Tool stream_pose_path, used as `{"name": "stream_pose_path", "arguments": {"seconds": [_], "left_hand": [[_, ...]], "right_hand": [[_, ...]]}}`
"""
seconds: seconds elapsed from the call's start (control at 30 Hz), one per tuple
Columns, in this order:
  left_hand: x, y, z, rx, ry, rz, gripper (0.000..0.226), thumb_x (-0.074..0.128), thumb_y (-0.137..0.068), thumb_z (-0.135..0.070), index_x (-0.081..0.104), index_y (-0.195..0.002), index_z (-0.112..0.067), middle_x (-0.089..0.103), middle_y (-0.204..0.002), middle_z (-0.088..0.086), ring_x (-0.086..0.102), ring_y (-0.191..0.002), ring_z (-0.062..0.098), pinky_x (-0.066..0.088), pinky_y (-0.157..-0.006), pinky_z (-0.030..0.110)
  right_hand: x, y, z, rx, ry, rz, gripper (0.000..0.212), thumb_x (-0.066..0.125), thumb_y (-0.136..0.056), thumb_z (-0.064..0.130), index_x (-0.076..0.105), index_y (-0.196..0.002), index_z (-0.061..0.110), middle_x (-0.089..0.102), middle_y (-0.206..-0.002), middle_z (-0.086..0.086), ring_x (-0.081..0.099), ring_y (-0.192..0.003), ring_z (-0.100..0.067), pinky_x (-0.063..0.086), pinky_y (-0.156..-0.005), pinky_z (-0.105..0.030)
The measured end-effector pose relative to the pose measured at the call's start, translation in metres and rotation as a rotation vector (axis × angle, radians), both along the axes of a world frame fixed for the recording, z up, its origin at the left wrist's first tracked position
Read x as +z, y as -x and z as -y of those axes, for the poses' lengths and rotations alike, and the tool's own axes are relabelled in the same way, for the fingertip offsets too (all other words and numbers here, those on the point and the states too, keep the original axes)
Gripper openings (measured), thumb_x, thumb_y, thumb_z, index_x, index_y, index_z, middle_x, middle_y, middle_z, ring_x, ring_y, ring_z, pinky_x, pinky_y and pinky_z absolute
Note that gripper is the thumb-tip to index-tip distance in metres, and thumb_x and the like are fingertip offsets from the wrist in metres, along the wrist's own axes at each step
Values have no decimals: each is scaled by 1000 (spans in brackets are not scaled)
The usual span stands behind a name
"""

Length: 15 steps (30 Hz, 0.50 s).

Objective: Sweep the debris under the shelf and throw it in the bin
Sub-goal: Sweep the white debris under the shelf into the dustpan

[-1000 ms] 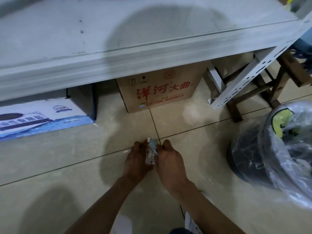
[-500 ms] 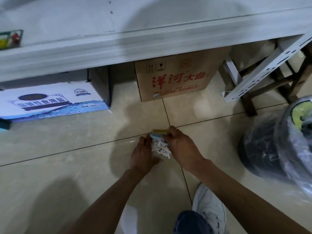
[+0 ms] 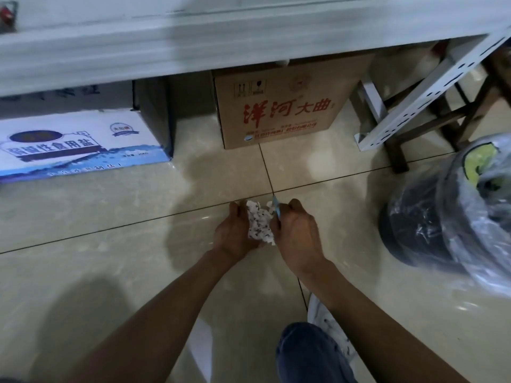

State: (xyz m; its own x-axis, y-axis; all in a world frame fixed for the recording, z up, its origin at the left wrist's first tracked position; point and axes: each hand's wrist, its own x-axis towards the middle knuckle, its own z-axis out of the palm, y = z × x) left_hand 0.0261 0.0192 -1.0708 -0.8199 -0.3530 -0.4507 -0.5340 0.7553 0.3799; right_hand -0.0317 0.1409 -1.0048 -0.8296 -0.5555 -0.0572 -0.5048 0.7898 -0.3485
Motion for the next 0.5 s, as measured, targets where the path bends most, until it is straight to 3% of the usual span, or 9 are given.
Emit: {"name": "stream_pose_path", "arguments": {"seconds": [0.13,0.3,0.37,0.5], "left_hand": [[0,1,-1,0,15,18,112,79,-74,-43,8,-154,-10,20,-151,11,57,-119,30,52,-89,38],[3,-3,2,17,4,8,113,80,-71,-44,9,-153,-11,19,-150,10,55,-122,30,52,-89,38],[5,-6,2,21,-2,1,115,80,-71,-47,7,-153,-12,18,-150,9,52,-125,29,52,-89,38],[6,-12,-9,89,-35,-9,127,83,-64,-50,0,-153,-13,21,-147,5,46,-129,27,51,-92,39]], "right_hand": [[2,-3,12,24,47,-9,13,77,-71,9,69,-75,0,62,-70,-16,60,-43,-28,48,-41,-27],[6,19,-10,-24,166,-57,10,63,-84,8,67,-80,-1,61,-78,-18,59,-50,-28,49,-49,-28],[4,31,-19,-56,157,-105,9,63,-84,7,67,-80,-1,61,-76,-18,58,-47,-28,44,-48,-25],[-6,32,-10,9,128,-100,9,67,-81,6,69,-86,-1,61,-78,-20,60,-48,-32,52,-47,-31]]}}
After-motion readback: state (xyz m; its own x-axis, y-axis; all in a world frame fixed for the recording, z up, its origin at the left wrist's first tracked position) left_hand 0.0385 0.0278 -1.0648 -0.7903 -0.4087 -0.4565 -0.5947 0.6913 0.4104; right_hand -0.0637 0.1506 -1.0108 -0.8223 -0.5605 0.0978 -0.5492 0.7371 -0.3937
